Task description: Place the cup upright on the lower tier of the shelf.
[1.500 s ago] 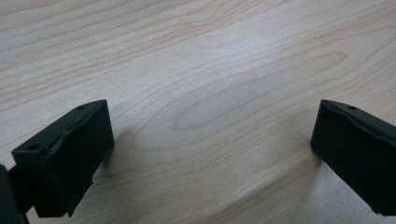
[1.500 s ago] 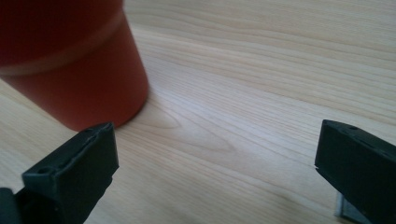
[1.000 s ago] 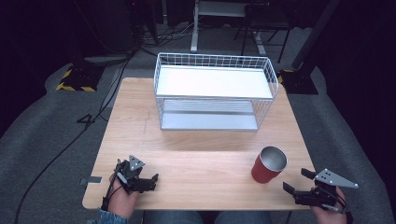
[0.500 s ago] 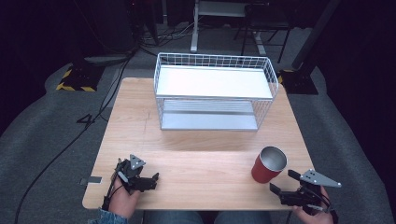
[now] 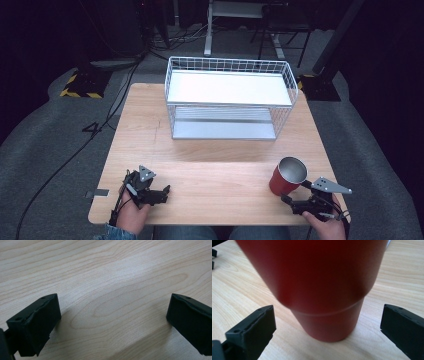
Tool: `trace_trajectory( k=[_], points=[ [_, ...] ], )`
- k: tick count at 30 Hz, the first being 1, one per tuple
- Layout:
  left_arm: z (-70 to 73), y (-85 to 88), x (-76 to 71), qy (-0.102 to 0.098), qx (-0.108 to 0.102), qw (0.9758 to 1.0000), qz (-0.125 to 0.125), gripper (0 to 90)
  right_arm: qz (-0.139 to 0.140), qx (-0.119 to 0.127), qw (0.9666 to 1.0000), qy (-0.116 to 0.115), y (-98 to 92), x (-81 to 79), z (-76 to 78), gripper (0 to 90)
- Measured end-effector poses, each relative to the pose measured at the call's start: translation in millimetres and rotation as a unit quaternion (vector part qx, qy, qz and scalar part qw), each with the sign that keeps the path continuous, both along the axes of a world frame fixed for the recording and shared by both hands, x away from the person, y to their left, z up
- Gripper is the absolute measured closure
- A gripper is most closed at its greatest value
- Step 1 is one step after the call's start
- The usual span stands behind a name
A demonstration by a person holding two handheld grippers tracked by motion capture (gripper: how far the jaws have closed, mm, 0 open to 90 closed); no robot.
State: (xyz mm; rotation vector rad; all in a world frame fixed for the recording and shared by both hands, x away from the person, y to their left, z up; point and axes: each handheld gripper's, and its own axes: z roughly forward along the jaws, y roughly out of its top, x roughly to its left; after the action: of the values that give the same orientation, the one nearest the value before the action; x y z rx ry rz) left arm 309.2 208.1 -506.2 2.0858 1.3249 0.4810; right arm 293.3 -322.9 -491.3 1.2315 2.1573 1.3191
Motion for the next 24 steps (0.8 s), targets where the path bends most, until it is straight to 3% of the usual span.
trace_trajectory(
  k=[10,16,18,22,24],
  points=[
    [0.0,0.0,0.0,0.000,0.000,1.0000,0.000,0.0,0.012,0.000,0.9999,-0.003,13.4,12.7,-6.0,2.2],
    [0.0,0.0,-0.1,0.000,-0.001,1.0000,0.000,0.1,-0.003,0.020,0.9997,-0.013,18.1,18.1,-8.7,4.6],
    [0.0,0.0,0.0,0.000,0.000,1.0000,0.000,0.1,-0.002,0.026,0.9996,-0.010,17.2,18.7,-9.3,9.2],
    [0.0,0.0,0.0,0.000,0.000,1.0000,0.000,0.1,-0.002,0.014,0.9997,-0.020,17.8,17.4,-8.8,12.7],
    [0.0,0.0,0.0,0.000,-0.001,1.0000,0.000,0.1,0.001,-0.006,0.9993,-0.037,19.9,15.0,-7.9,14.8]
  ],
)
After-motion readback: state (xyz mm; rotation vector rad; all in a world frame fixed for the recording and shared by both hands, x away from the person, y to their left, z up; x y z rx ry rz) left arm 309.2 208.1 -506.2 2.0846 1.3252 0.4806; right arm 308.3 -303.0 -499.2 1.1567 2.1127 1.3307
